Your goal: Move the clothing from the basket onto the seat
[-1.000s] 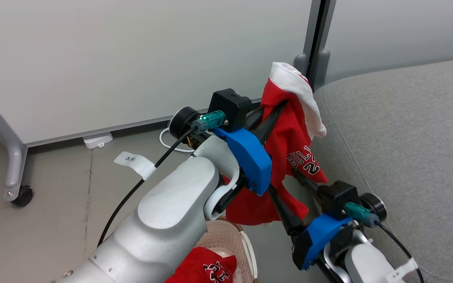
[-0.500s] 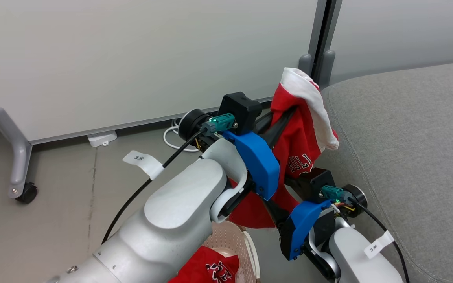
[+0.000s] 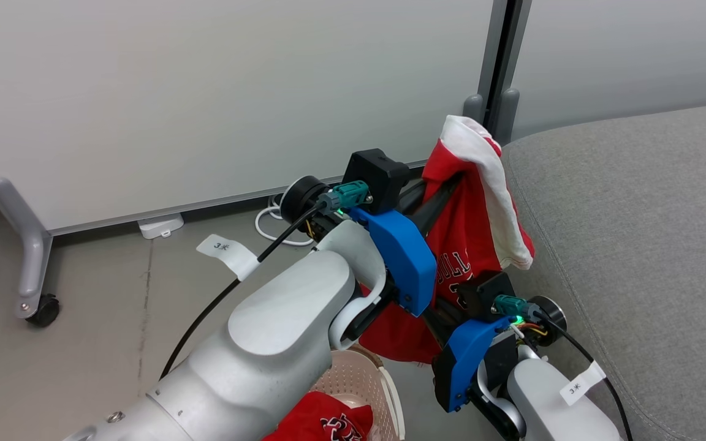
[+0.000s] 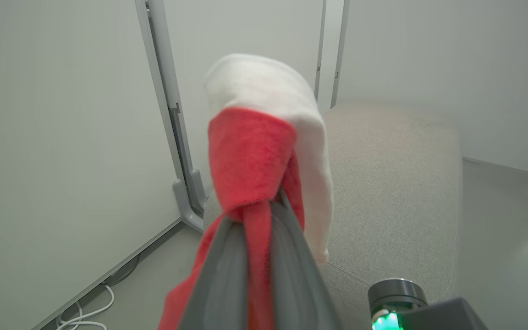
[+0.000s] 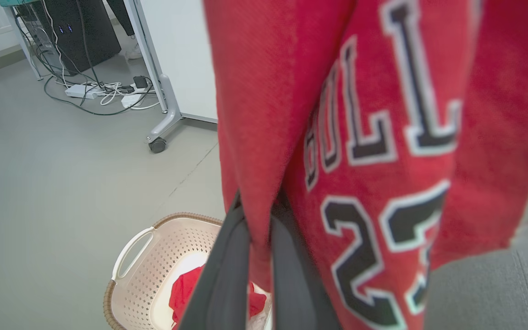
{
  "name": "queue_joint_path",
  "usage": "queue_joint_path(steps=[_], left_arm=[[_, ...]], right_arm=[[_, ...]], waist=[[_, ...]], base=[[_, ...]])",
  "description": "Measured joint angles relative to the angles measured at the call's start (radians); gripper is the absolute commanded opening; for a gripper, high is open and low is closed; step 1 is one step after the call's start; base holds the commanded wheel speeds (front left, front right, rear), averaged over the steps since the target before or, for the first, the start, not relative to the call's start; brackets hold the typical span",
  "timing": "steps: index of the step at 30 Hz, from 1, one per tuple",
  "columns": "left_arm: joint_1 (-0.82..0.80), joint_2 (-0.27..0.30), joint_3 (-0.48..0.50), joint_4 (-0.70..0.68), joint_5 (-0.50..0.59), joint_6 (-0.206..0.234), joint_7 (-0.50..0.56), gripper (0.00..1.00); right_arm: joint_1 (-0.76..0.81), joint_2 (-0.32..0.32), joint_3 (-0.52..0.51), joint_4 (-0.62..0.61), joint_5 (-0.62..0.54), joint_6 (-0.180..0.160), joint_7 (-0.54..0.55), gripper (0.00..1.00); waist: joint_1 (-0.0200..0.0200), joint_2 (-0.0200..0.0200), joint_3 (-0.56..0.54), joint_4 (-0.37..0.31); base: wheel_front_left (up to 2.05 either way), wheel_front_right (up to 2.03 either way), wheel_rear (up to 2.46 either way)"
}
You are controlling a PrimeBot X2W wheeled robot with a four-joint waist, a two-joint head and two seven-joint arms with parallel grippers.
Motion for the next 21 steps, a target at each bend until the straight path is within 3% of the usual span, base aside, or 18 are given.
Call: queue_joint_path(steps=[9,10,12,14,21], left_arm=[[-0.008,0.000,-0.013,0.012,-0.018,0.008,-0.016,0.01],[-0.010,0.000,-0.015,0.013,-0.018,0.009,-0.018,0.19],[-0.012,0.000,-0.020,0.014,-0.021,0.009,-0.022,0.33],[-0.013,0.000,-0.025,0.016,-0.024,0.008,-0.025,1.00],[-0.016,0.000,-0.044,0.029,-0.033,0.005,-0.020,1.00]], right_arm=[[-0.010,0.000,0.006,0.022,0.011,0.000,-0.014,0.00],[-0.010,0.000,0.007,0.023,0.011,0.000,-0.016,0.00],[-0.010,0.000,0.008,0.026,0.015,0.000,-0.018,0.00],[-0.010,0.000,0.010,0.030,0.017,0.000,-0.019,0.00],[-0.011,0.000,0.013,0.043,0.026,0.000,-0.019,0.00]], waist=[[0.0000,0.0000,-0.004,-0.001],[0.0000,0.0000,-0.004,-0.001],[0.0000,0.0000,-0.005,0.000],[0.0000,0.0000,-0.006,0.000],[0.0000,0.0000,-0.009,0.002]], base=[[0.00,0.00,0.00],[0.00,0.00,0.00],[0.00,0.00,0.00],[0.00,0.00,0.00],[0.00,0.00,0.00]])
